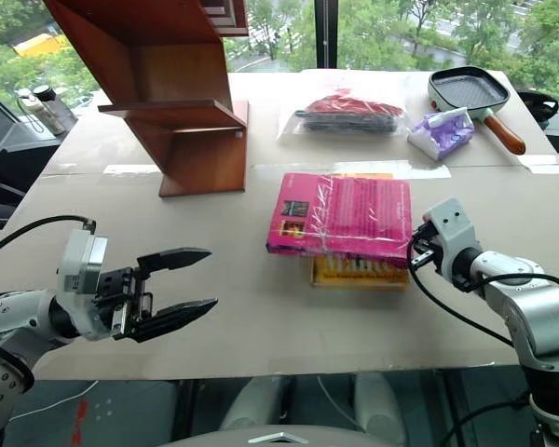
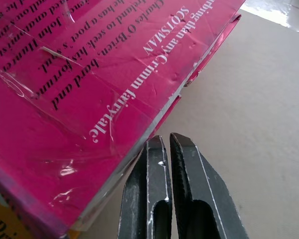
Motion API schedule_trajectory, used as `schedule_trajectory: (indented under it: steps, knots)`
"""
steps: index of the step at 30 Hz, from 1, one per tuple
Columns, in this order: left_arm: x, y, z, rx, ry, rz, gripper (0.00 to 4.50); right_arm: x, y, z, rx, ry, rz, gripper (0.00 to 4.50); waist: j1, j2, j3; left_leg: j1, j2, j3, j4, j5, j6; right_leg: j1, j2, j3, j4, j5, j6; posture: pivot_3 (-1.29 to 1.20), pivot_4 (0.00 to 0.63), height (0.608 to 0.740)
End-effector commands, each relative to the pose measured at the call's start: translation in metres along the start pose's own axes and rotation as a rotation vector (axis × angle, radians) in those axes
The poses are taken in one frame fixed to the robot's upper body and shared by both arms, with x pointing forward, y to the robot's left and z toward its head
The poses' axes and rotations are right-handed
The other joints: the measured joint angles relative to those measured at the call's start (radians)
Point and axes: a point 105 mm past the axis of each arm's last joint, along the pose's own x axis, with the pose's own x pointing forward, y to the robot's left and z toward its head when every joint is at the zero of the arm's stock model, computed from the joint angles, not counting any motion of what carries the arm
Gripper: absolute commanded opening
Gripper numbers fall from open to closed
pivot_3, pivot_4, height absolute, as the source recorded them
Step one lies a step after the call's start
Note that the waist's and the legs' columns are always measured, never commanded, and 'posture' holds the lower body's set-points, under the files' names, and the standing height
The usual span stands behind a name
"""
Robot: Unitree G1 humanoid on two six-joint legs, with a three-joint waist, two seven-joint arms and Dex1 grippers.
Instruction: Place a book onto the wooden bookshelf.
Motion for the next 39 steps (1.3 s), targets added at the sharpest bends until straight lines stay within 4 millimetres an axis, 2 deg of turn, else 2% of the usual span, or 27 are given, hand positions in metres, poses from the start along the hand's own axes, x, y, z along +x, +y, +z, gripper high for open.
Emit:
schedule_trajectory:
  steps: [1, 8, 15, 17, 22, 24, 27, 29, 32, 34, 36, 39]
  knots:
    - [0.000, -0.005, 0.004, 0.035, 0.003, -0.005, 4.50, 0.004, 0.008, 0.015, -0.010, -0.059, -0.002, 0.01, 0.000, 0.000, 0.000, 0.000, 0.000, 0.000, 0.000, 0.000, 0.000, 0.000, 0.000, 0.000, 0.000, 0.000, 0.000, 0.00, 0.150, 0.740]
    - [0.002, -0.004, -0.005, 0.005, 0.019, 0.036, 4.50, 0.016, 0.025, 0.019, 0.012, -0.087, 0.029, 0.01, -0.009, 0.000, 0.000, 0.000, 0.000, 0.000, 0.000, 0.000, 0.000, -0.001, 0.000, 0.000, 0.000, 0.000, 0.000, 0.00, 0.150, 0.740]
    - [0.008, -0.001, -0.017, -0.066, 0.019, 0.117, 4.50, 0.015, 0.029, 0.023, 0.013, -0.131, 0.022, 0.01, -0.018, 0.000, 0.000, 0.000, 0.000, 0.000, 0.000, 0.000, 0.000, -0.001, 0.000, 0.000, 0.000, 0.000, 0.000, 0.00, 0.150, 0.740]
    - [0.011, 0.000, -0.022, -0.098, 0.015, 0.139, 4.50, 0.007, 0.017, 0.021, -0.084, -0.143, -0.023, 0.01, -0.017, 0.000, 0.000, -0.001, 0.000, 0.000, -0.001, 0.000, 0.000, -0.001, 0.000, 0.000, 0.000, 0.000, 0.000, 0.00, 0.150, 0.740]
    - [0.016, 0.005, -0.029, -0.159, -0.014, 0.170, 4.50, -0.018, -0.009, 0.010, -0.082, -0.126, -0.047, 0.01, -0.014, 0.001, 0.000, -0.001, -0.001, 0.000, -0.001, 0.000, 0.000, -0.001, -0.001, 0.000, 0.000, 0.000, 0.000, 0.00, 0.150, 0.740]
    - [0.016, 0.009, -0.034, -0.192, -0.014, 0.180, 4.50, -0.028, -0.004, 0.008, -0.080, -0.129, 0.006, 0.01, -0.013, 0.001, 0.000, -0.001, -0.001, 0.000, -0.001, 0.000, 0.000, -0.001, 0.000, 0.000, 0.000, 0.000, 0.000, 0.00, 0.150, 0.740]
    - [0.022, 0.016, -0.039, -0.348, -0.056, 0.236, 4.50, -0.048, 0.010, 0.015, -0.100, -0.220, 0.117, 0.01, -0.015, 0.001, 0.001, -0.001, 0.000, -0.001, -0.001, 0.000, 0.000, -0.001, 0.000, 0.000, 0.000, 0.000, 0.000, 0.00, 0.150, 0.740]
    - [0.028, 0.017, -0.038, -0.458, -0.099, 0.253, 4.50, -0.064, 0.017, 0.026, -0.131, -0.343, 0.168, 0.55, -0.017, 0.001, 0.001, -0.001, 0.000, -0.001, -0.001, 0.000, 0.000, -0.001, 0.001, 0.000, 0.000, 0.000, 0.000, 0.00, 0.150, 0.740]
    - [0.040, 0.018, -0.042, -0.640, -0.171, 0.285, 4.50, -0.081, 0.028, 0.024, -0.134, -0.382, 0.233, 1.42, -0.016, 0.001, 0.000, 0.000, 0.001, -0.001, 0.000, 0.000, 0.000, 0.000, 0.000, 0.001, 0.000, 0.000, 0.001, 0.00, 0.150, 0.740]
    - [0.047, 0.018, -0.044, -0.741, -0.200, 0.300, 4.50, -0.088, 0.036, 0.024, -0.141, -0.398, 0.276, 2.28, -0.010, 0.000, 0.000, 0.000, 0.000, -0.005, 0.000, 0.000, 0.001, 0.001, -0.001, 0.000, 0.000, 0.000, 0.001, 0.00, 0.150, 0.740]
    - [0.062, 0.012, -0.054, -0.925, -0.217, 0.307, 4.50, -0.098, 0.050, 0.028, -0.141, -0.413, 0.363, 3.12, -0.008, -0.001, 0.000, 0.000, 0.000, -0.007, 0.001, 0.000, 0.001, 0.001, -0.001, 0.000, 0.001, 0.000, 0.001, 0.00, 0.150, 0.740]
    - [0.077, 0.003, -0.062, -1.168, -0.251, 0.318, 4.50, -0.106, 0.058, 0.036, -0.185, -0.448, 0.395, 4.41, -0.007, -0.001, -0.001, 0.002, 0.000, -0.007, 0.001, 0.000, 0.001, 0.002, -0.001, 0.000, 0.001, 0.000, 0.001, 0.00, 0.150, 0.740]
